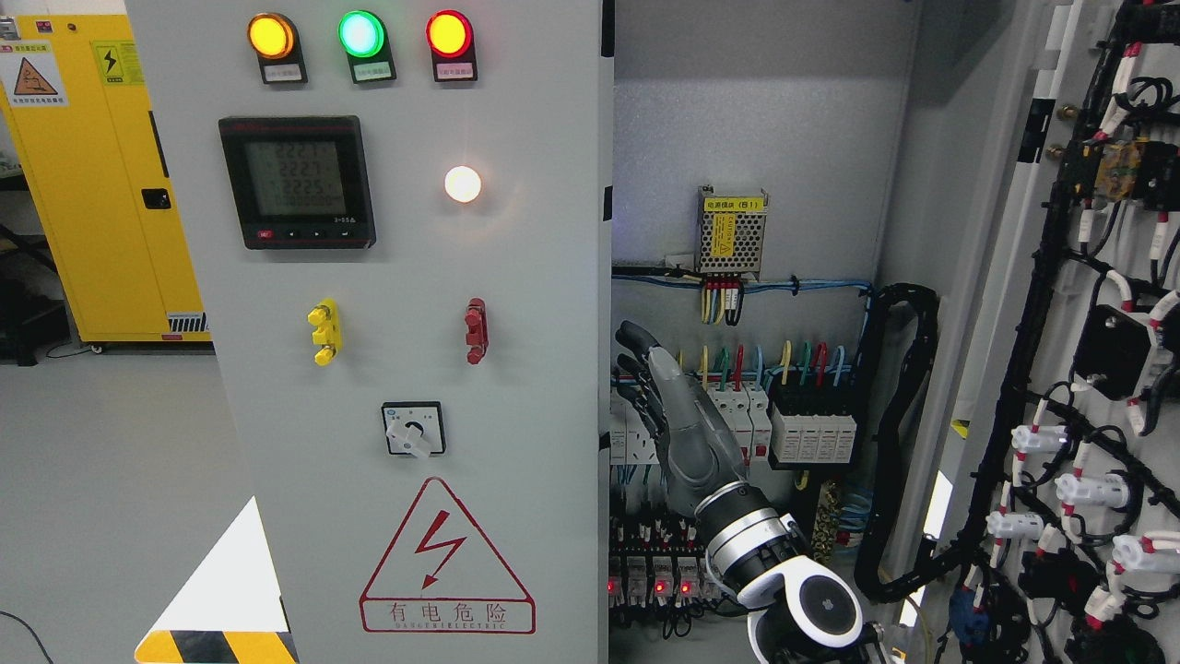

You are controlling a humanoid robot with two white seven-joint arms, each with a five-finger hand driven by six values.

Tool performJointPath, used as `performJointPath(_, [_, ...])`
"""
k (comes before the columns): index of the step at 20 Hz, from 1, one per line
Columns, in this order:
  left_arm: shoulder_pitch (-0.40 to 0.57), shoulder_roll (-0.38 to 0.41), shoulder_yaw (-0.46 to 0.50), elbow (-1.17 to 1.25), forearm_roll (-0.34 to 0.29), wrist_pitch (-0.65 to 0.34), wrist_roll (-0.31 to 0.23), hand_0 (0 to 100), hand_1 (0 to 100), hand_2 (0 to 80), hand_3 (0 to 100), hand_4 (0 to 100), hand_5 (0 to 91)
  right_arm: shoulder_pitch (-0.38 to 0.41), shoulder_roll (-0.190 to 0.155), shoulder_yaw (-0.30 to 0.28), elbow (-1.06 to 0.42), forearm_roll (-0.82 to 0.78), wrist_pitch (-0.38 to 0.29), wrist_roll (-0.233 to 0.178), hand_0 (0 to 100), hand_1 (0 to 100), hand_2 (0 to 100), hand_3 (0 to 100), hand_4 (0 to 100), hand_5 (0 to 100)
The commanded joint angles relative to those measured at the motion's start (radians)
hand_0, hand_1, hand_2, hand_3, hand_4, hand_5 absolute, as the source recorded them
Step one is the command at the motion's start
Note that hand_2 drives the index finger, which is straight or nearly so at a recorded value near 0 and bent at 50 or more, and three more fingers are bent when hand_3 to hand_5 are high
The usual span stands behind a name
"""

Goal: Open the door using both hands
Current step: 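Reach the right hand into the cabinet behind the indicator-light door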

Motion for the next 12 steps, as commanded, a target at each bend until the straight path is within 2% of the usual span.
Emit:
performJointPath(1, [-0.006,-0.014,0.0,0.021,0.0,-0.001,0.001,0,0,0.0,0,0,0.0,-0.03,-0.036,-0.044,0.109,-0.009,0.0,0.038,21,8,0,0,0,0])
performJointPath(4, [-0.015,-0.012,0.0,0.023,0.0,-0.001,0.001,0,0,0.0,0,0,0.0,-0.037,-0.036,-0.044,0.108,-0.017,0.0,0.081,21,8,0,0,0,0])
performJointPath(8, [-0.015,-0.012,0.0,0.023,0.0,-0.001,0.001,0,0,0.0,0,0,0.0,-0.064,-0.039,-0.044,0.109,-0.064,0.0,0.113,22,8,0,0,0,0])
performJointPath(12, [-0.015,-0.012,0.0,0.023,0.0,-0.001,0.001,0,0,0.0,0,0,0.0,-0.078,-0.052,-0.042,0.109,-0.095,0.0,0.185,22,8,0,0,0,0])
